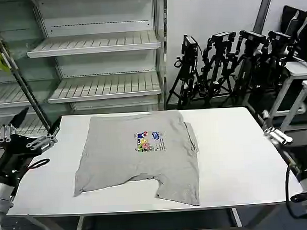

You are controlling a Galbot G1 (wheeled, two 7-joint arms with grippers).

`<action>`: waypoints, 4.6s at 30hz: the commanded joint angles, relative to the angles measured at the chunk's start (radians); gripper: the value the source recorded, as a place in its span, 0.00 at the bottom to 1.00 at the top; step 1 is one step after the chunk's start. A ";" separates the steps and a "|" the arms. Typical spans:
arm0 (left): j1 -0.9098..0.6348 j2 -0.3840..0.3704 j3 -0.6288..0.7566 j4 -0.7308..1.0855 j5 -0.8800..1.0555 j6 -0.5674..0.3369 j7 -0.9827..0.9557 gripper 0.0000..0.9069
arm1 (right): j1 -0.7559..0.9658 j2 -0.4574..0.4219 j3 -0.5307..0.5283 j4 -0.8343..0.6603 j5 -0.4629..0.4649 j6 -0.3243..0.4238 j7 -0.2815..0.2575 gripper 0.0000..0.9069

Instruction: Fold and organize the clothes.

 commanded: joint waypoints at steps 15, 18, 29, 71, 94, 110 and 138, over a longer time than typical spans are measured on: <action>0.139 -0.023 0.121 0.032 -0.080 0.227 -0.085 1.00 | 0.041 -0.287 -0.362 -0.101 0.093 -0.229 -0.105 1.00; 0.152 -0.027 0.129 0.039 -0.071 0.222 -0.087 1.00 | 0.093 -0.322 -0.394 -0.110 0.054 -0.254 -0.181 1.00; 0.147 -0.038 0.163 0.071 -0.060 0.218 -0.091 1.00 | 0.141 -0.334 -0.460 -0.122 -0.032 -0.264 -0.263 1.00; 0.038 -0.018 0.394 0.344 0.063 0.180 -0.069 0.59 | 0.281 -0.184 -0.675 -0.224 -0.042 -0.248 -0.208 0.79; 0.063 -0.029 0.388 0.313 0.102 0.171 -0.054 0.06 | 0.247 -0.173 -0.659 -0.224 -0.067 -0.210 -0.210 0.00; 0.136 -0.030 0.330 0.243 0.111 0.174 -0.056 0.07 | 0.153 -0.197 -0.575 -0.139 -0.073 -0.201 -0.196 0.00; 0.351 -0.043 0.161 0.064 0.122 0.163 -0.060 0.07 | -0.162 -0.280 -0.230 0.064 -0.035 -0.193 -0.102 0.00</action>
